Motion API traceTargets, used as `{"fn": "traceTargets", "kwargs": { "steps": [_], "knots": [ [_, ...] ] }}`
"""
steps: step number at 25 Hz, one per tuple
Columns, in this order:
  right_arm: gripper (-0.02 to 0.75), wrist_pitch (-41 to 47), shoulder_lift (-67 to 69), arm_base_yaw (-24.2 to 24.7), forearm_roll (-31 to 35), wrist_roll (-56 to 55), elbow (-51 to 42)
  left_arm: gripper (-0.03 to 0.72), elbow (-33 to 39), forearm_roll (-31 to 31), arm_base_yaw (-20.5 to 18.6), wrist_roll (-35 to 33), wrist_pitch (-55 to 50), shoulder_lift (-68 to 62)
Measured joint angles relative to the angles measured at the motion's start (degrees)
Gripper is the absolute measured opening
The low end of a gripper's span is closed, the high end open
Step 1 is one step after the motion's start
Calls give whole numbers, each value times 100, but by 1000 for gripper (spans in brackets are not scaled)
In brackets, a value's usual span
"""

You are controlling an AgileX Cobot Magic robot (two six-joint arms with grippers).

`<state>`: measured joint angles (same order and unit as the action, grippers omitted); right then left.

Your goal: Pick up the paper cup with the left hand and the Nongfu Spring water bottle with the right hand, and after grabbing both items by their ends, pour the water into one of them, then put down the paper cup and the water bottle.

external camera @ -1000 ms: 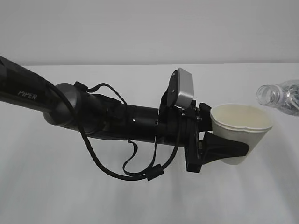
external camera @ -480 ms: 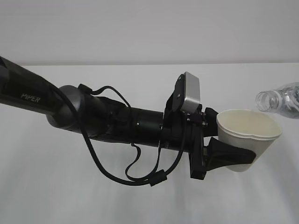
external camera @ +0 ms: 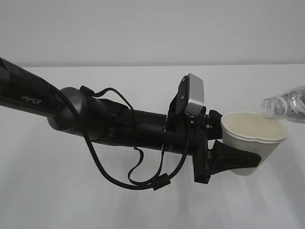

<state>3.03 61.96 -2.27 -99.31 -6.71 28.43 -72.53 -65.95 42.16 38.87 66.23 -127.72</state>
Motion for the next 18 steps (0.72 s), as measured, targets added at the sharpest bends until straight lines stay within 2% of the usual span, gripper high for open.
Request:
{"fn": "traceTargets", "kwargs": {
  "steps": [18],
  "knots": [
    [394,12,0,-103,-41,0,0,424,0,20,0,0,0,0]
  ]
}}
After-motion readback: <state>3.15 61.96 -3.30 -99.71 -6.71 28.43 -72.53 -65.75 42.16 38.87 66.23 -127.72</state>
